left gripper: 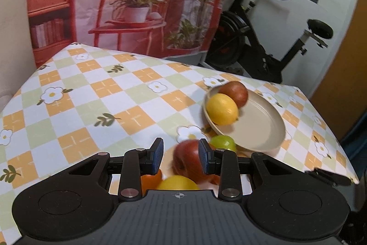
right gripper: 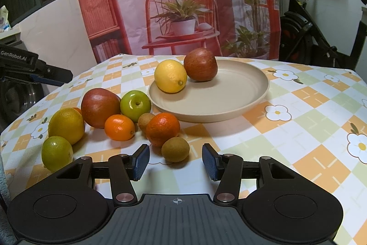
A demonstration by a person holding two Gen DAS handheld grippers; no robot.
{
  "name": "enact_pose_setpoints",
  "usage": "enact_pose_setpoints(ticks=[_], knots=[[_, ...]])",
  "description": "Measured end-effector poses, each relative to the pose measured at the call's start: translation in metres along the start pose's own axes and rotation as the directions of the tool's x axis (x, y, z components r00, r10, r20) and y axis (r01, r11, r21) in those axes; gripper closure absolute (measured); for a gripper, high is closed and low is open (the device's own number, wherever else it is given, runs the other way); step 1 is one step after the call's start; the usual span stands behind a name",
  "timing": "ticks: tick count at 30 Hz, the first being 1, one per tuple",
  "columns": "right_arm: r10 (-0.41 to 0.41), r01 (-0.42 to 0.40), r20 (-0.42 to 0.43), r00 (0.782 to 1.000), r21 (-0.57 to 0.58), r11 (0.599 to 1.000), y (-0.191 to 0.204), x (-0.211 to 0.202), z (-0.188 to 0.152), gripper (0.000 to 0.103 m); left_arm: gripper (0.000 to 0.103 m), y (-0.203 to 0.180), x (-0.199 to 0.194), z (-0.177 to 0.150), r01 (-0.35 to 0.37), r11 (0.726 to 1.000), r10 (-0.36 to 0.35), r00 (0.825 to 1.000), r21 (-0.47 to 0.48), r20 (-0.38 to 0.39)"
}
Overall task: Organize fruits
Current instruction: 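Move the left tool back from the plate toward the fruit pile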
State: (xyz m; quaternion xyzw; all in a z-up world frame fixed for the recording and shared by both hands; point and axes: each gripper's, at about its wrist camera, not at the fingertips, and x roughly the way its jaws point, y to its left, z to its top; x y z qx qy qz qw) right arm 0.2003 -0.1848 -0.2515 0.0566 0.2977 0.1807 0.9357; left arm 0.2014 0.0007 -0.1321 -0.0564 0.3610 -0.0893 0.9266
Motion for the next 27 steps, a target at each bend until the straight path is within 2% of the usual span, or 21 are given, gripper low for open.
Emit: enact_pose_setpoints(ticks=[15,22,27], knots=[[-0.048,0.049,-0.008,0.999,0.062,0.997,0.011,-0.022,-0.006,0.055,0.068,-0.028,-0.009,-0.034,0.087,0.992,-0.083,0.996,0.097,-0.046],[-0.071,0.073,-0.026,0.997,0.065,0.995,0.016,-0.026,-0.013,0.055,0.068,-0.036,-0.011,-0.044,0.105,0.986,-0.097,0.993,0.133,-0.063],[-0.097,0.097,-0.009,0.995,0.083,0.992,0.013,-0.033,-0.01,0.055,0.068,-0.041,-0.009,-0.047,0.12,0.978,-0.107,0.99,0.168,-0.089]])
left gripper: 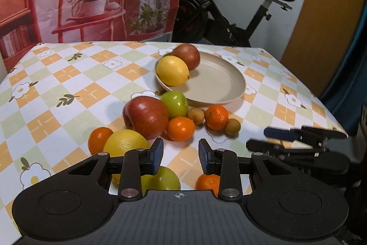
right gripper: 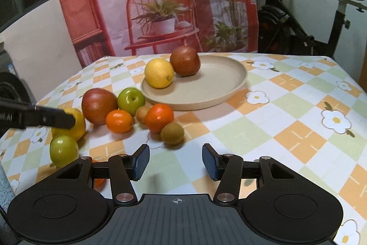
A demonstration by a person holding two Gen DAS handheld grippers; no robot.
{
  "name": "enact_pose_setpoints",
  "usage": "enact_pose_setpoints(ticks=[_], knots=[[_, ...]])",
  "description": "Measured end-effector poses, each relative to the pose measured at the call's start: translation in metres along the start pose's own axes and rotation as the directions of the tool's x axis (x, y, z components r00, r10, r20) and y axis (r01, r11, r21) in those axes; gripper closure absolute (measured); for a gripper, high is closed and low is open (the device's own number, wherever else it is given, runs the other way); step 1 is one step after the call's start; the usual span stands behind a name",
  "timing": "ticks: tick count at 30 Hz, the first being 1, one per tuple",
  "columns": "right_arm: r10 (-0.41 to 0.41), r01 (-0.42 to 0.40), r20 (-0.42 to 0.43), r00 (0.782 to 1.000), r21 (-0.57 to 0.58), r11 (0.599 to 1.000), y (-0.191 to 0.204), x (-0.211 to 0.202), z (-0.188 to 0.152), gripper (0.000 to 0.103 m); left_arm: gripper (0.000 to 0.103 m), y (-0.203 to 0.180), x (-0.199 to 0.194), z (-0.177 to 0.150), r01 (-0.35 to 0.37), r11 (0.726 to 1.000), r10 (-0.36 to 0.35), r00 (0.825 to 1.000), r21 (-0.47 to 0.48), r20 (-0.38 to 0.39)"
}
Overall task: Organize fruits
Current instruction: 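Move the left tool back from the plate toward the fruit pile, then position the open left gripper around a small orange tangerine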
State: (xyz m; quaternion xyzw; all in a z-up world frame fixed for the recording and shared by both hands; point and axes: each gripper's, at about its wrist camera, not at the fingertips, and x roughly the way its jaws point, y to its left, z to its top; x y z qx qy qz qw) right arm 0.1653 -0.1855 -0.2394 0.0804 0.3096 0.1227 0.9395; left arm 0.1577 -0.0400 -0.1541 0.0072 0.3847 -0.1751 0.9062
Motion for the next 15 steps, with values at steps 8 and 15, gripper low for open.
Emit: enact_pose_setpoints(ticks=[8,15], knots=[[-0.017,0.017,0.002,1.0,0.017,1.0,-0.001,-0.004,0.004,0.055,0.068,-0.002,0.009,-0.006,0.029,0.999,-0.028,0.998,0.016,-0.06],[-0.024,0.024,0.007,1.0,0.014,1.0,0.001,-0.006,0.003,0.055,0.068,-0.015,0.01,-0.008,0.051,0.996,-0.045,0.996,0.079,-0.075]])
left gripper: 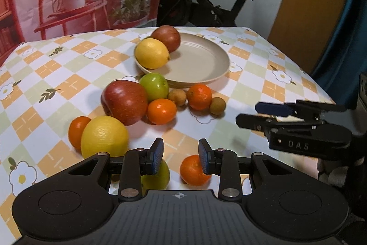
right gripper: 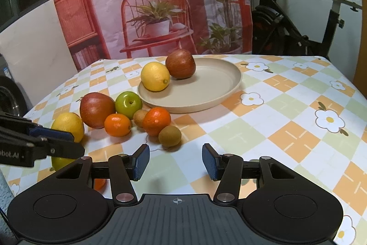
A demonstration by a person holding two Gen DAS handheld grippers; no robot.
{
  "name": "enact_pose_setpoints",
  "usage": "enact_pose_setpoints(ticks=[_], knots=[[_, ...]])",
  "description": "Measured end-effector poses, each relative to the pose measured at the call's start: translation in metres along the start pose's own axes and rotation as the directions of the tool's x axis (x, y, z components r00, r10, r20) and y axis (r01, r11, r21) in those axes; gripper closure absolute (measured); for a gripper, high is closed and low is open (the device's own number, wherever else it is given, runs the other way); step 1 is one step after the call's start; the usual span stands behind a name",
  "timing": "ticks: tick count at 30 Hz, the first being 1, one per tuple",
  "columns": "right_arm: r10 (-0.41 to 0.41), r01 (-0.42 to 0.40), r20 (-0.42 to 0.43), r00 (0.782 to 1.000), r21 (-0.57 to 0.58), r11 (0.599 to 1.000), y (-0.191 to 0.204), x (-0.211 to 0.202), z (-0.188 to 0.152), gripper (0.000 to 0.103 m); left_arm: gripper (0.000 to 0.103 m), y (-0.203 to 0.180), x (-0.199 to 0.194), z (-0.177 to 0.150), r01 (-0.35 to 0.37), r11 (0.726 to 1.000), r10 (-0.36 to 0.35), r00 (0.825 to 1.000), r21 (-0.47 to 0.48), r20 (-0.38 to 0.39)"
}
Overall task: Organize fruits
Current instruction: 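Position the open left gripper around a small orange tangerine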
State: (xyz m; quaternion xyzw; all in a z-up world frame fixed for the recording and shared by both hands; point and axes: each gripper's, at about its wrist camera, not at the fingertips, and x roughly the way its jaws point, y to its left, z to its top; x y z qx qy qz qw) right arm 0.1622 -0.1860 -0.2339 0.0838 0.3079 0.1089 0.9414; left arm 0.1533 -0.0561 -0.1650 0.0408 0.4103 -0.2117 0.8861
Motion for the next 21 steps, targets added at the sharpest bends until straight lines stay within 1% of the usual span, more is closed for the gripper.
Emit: enact_pose_setpoints(ticks=[10,17,21], knots=[[-0.014,0.014,0.014,1.0,0.014,1.0,-0.006,-0.004,0.002,0.055,0.068,-0.019,0.005,-0.005,0.031,0.994,-0.028,0.999,0.107,-0.033],[-0.016,0.016,0.015,1.0,0.023,1.0,-0.008,-0.006,0.002,0.055,0.068,-0.021,0.006,-0.006,0.042,0.992,-0.037,0.998,0.12,-0.045],[-0.016,0.016,0.015,1.0,0.026,1.0,-0.008,-0.007,0.002,0.055,0.068,-0.02,0.004,-0.006,0.032,0.993,-0.029,0.999,0.113,-0.031]])
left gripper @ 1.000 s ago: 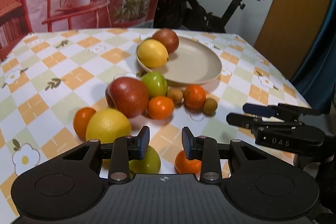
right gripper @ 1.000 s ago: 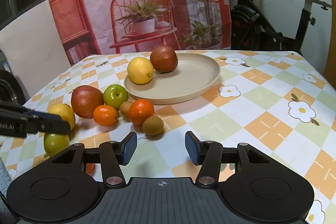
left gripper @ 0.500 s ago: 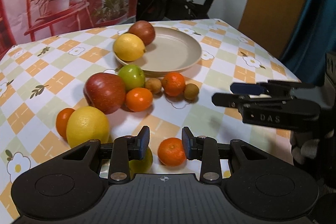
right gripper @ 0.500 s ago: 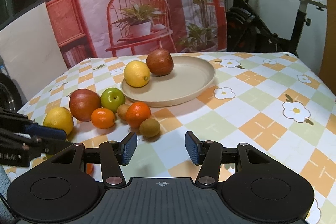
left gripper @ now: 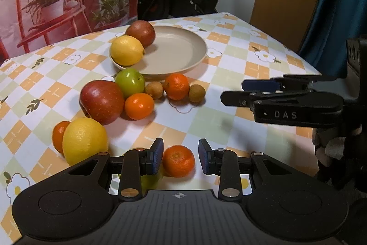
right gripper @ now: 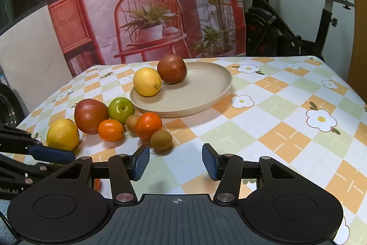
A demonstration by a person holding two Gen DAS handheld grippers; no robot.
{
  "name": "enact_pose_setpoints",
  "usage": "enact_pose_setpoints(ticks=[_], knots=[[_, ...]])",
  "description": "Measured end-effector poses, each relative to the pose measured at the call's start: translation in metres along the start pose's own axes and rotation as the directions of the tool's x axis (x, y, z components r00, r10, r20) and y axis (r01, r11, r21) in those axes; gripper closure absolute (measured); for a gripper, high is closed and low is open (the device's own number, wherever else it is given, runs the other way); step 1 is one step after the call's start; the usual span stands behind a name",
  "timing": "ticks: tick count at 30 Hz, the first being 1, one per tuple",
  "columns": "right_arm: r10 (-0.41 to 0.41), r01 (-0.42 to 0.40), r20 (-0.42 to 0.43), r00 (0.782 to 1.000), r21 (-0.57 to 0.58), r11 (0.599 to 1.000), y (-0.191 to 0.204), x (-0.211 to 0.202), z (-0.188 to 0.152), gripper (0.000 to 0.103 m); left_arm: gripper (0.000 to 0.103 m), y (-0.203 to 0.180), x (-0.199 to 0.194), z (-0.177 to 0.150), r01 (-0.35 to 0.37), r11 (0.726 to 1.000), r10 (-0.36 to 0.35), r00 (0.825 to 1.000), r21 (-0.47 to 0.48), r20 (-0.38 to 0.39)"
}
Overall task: Organize fruits
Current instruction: 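Position the open left gripper around a small orange tangerine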
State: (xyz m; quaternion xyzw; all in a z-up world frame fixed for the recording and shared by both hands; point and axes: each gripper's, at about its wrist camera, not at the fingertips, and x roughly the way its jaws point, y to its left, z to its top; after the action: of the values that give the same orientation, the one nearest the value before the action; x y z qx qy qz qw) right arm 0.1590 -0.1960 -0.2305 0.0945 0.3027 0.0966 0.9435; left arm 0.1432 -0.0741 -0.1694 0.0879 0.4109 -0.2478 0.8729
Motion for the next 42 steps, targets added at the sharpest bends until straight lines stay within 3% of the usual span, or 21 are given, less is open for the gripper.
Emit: enact_pose_setpoints(ticks=[14,18,33,42], knots=[[0.005,-0.005,-0.002,1.0,-0.001,1.0,0.002,0.0,0.0,0.055,0.069,0.025,-0.025,0.005,-0.068,0.993,0.073,0.995,-0.093,0.061],[0.01,-0.01,-0.004,1.0,-0.001,1.0,0.004,0.001,0.0,0.055,0.077,0.035,-0.034,-0.002,-0.074,0.989,0.077,0.997,-0.13,0.021],[0.015,-0.015,-0.008,1.0,-0.008,1.0,0.007,0.003,0.0,0.055,0.081,0.048,-0.019,-0.017,-0.094,0.98,0.077,0.992,-0.175,-0.098],[0.017,-0.017,-0.014,1.0,-0.007,1.0,0.007,0.004,-0.002,0.055,0.08,0.047,-0.012,-0.01,-0.084,0.982,0.076,0.996,-0.168,-0.054]])
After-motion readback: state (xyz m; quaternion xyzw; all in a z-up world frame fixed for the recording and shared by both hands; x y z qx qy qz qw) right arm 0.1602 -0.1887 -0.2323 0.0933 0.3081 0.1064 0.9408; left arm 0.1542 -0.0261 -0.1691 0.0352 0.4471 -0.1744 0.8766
